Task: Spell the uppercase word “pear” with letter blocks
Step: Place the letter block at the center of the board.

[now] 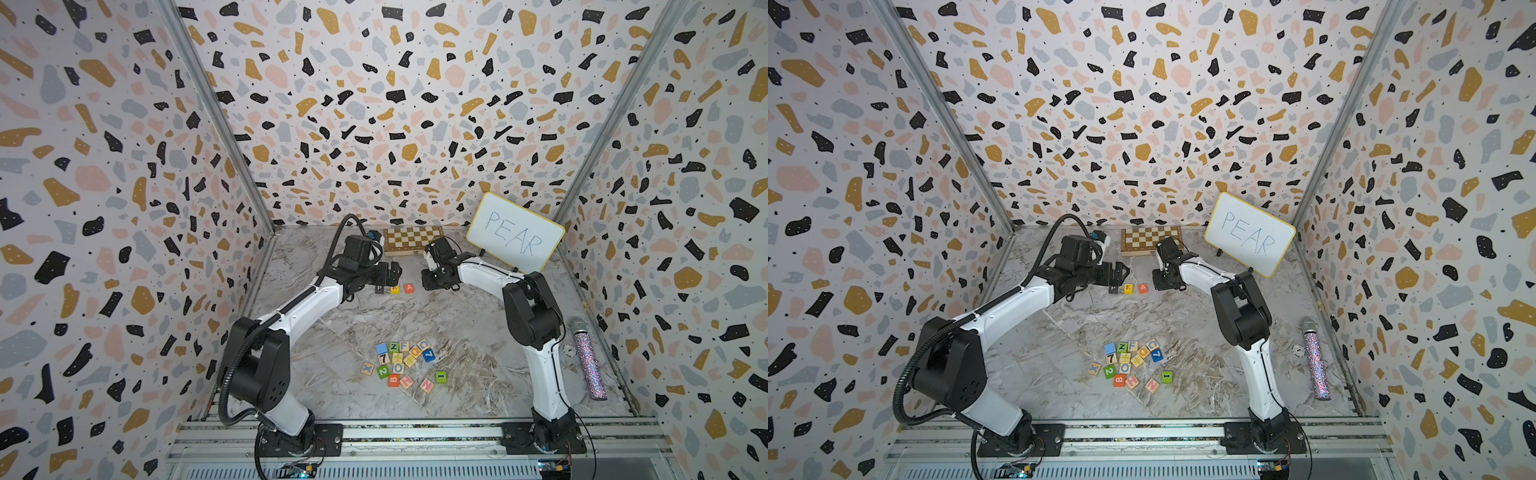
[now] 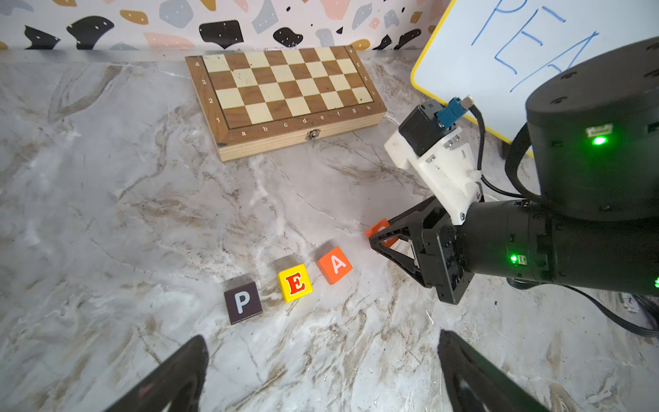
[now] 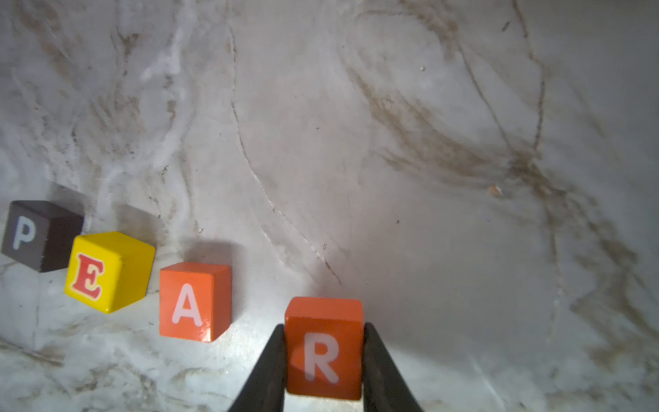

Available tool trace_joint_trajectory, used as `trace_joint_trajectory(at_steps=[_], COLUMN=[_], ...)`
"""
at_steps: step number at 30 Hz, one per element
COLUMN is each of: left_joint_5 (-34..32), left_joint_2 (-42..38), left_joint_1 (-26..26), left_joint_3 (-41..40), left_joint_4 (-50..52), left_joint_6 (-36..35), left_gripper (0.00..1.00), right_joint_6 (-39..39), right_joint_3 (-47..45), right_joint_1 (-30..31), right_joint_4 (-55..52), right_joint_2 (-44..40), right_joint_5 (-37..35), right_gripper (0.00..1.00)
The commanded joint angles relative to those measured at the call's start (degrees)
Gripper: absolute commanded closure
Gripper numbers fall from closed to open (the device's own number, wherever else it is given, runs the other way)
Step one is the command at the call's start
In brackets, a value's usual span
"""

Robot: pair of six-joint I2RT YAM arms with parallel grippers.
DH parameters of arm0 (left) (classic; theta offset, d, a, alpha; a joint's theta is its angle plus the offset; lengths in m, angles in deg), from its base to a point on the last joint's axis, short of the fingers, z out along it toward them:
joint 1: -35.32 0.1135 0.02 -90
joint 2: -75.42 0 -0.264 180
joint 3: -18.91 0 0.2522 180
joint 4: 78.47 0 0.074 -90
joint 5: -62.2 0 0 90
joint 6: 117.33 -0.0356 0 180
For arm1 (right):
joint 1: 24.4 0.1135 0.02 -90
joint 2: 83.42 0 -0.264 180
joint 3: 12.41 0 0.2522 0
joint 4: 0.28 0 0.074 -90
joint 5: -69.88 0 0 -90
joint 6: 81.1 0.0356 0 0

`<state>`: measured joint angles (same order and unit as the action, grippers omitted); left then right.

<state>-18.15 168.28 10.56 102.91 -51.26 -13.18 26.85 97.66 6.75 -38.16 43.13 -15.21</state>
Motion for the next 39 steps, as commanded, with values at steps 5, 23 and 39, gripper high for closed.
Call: trace_joint_trajectory(at_steps=[5, 23, 39], left_joint_5=[-5.1, -8.1, -7.6], left_joint_2=[1.2, -2.9, -5.1], left_joint_1=[-3.5, -5.3, -5.3], left_joint_3=[4.2, 2.1, -0.5], left_joint_4=[5.7, 4.2, 2.8], left_joint_6=[1.0, 1.5, 0.5], left_gripper=[0.01, 0.01, 0.01], right_joint_6=[0.9, 5.0, 10.0], right_joint_3=[2.0, 3.3, 1.0], right_joint_1=[0.9, 1.9, 3.7], right_joint_4=[-2.3, -3.7, -3.3], right_joint_2=[0.4, 3.1, 1.5], right_joint_5=[-0.4, -2.6, -4.5], right_gripper=[0.82, 0.80, 0.76])
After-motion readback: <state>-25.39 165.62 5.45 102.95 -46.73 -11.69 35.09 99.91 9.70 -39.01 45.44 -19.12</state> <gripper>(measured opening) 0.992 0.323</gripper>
